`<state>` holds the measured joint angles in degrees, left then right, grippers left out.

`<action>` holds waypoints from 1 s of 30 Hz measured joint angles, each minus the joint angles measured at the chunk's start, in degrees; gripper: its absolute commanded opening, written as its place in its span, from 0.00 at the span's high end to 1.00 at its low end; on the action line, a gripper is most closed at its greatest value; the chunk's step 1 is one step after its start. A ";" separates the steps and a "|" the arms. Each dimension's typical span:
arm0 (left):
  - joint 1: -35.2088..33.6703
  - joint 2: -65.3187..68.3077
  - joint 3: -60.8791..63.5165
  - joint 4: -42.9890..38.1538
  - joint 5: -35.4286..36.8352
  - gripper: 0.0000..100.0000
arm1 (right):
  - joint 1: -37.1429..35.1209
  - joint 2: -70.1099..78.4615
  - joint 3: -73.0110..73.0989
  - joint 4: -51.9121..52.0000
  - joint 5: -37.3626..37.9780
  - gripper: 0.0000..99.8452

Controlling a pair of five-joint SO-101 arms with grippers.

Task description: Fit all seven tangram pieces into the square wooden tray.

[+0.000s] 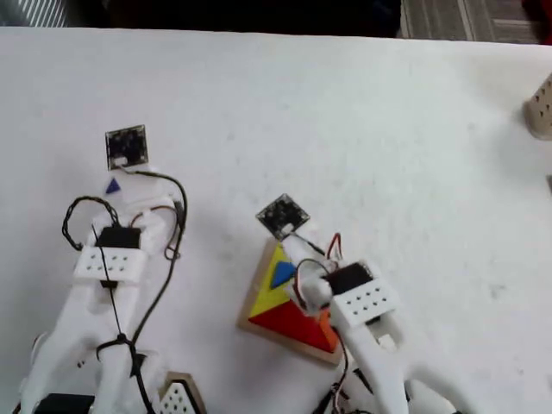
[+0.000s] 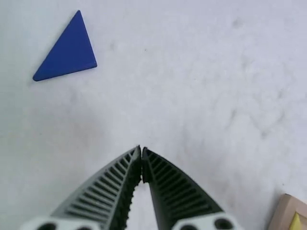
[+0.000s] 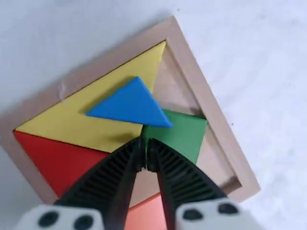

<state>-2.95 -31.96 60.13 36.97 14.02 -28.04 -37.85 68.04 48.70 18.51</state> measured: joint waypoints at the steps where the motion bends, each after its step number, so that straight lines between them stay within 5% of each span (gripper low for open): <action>1: 0.00 0.00 0.00 0.00 0.00 0.97 | 0.53 1.14 -0.53 -0.53 -0.09 0.98; 18: 0.00 0.00 0.00 0.00 0.00 0.97 | 1.14 19.08 -12.92 -6.68 -0.62 0.98; 26: 0.00 0.00 0.00 0.00 0.00 0.97 | 4.84 13.54 -14.77 -3.60 -0.62 0.98; 30: 0.00 0.00 0.00 0.00 0.00 0.97 | 0.53 8.18 -13.71 3.60 -0.62 0.98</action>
<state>-2.95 -31.96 60.13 36.97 14.02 -27.52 -29.67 54.33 52.31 17.89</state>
